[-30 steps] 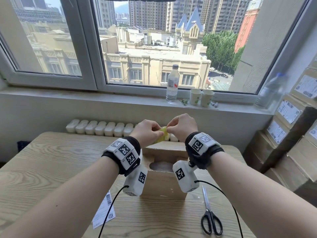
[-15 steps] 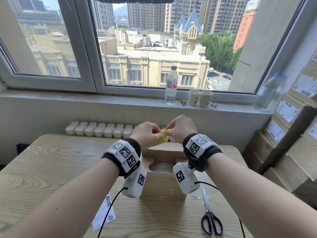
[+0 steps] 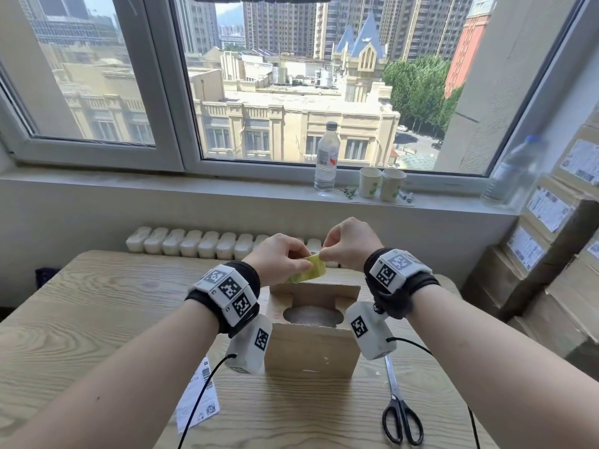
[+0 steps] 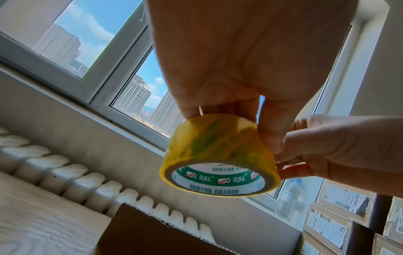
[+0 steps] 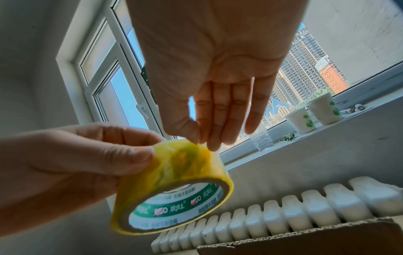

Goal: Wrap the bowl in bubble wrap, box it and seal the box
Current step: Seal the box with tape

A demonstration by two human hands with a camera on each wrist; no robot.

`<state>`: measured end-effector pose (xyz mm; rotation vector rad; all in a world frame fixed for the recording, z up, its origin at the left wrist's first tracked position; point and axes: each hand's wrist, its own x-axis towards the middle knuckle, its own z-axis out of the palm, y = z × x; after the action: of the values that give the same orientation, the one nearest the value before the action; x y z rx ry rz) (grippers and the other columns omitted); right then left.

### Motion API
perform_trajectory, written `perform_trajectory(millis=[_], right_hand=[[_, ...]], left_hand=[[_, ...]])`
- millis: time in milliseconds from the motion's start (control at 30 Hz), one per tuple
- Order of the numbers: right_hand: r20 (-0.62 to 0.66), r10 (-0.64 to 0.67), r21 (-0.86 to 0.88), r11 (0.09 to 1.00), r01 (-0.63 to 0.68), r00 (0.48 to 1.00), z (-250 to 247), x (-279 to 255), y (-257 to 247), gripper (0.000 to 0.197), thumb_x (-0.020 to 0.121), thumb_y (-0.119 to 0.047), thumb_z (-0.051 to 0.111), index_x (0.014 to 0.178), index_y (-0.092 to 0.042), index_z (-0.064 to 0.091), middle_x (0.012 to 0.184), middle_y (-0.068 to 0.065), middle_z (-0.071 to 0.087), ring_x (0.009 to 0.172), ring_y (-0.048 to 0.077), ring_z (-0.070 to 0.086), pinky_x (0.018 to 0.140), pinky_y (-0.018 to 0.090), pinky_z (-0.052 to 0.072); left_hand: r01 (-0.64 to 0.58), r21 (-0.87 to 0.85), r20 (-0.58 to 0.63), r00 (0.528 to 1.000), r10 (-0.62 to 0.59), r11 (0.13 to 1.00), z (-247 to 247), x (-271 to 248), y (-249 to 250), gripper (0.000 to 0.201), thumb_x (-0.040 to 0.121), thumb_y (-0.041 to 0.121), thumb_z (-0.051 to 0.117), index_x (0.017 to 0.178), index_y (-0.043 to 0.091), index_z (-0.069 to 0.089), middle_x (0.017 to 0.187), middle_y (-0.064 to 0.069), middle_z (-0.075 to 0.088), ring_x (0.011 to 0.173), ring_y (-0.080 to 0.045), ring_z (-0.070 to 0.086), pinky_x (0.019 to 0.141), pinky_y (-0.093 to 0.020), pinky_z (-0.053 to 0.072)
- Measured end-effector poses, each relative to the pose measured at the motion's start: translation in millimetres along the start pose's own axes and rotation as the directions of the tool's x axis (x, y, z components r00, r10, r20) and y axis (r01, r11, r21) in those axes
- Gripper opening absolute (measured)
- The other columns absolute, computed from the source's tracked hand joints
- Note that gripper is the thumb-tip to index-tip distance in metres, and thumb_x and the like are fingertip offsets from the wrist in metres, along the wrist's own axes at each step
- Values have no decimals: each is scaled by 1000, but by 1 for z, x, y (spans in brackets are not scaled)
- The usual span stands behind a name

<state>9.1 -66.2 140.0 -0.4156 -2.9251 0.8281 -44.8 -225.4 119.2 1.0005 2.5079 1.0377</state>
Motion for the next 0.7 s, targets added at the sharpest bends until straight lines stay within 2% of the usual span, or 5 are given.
perform_trajectory(millis=[167, 367, 500, 567, 700], right_hand=[[-69, -25, -57, 998, 21, 997, 7, -2, 0, 10, 69, -30, 70, 65, -24, 65, 70, -4, 67, 75, 15, 62, 66, 25, 48], [-66, -48, -35, 998, 45, 997, 10, -1, -3, 15, 70, -35, 70, 64, -23, 64, 69, -5, 66, 75, 16, 62, 67, 28, 51], [-127, -29, 40, 999, 34, 991, 10, 1, -3, 4, 75, -26, 67, 74, -26, 71, 81, -4, 72, 85, 15, 65, 80, 32, 54], [-111, -20, 65, 998, 27, 994, 12, 4, -2, 13, 79, -21, 65, 81, -27, 76, 87, -6, 74, 90, 13, 65, 86, 31, 53], [-85, 32, 201, 980, -15, 996, 18, 6, -1, 19, 76, -30, 71, 60, -40, 69, 80, -15, 72, 87, 7, 67, 87, 35, 54]], left_hand=[[-9, -8, -20, 1000, 9, 1000, 3, 1, 0, 12, 87, 20, 64, 95, 14, 71, 84, 2, 66, 78, -11, 58, 79, -28, 49], [24, -18, -46, 999, -24, 1000, 4, 4, -1, 16, 90, 22, 62, 98, 11, 71, 88, 0, 67, 82, -13, 59, 79, -30, 50], [64, -92, -82, 994, -72, 994, 2, 6, -6, 14, 88, 22, 64, 97, 14, 70, 85, 4, 65, 82, -11, 59, 78, -27, 50], [67, -72, -100, 992, -74, 995, 1, 6, -7, 15, 87, 25, 66, 97, 16, 71, 85, 6, 65, 83, -11, 60, 80, -27, 51], [89, -122, -145, 984, -106, 989, 1, 7, -7, 16, 87, 25, 66, 97, 13, 71, 80, 8, 63, 78, -9, 58, 73, -23, 47]])
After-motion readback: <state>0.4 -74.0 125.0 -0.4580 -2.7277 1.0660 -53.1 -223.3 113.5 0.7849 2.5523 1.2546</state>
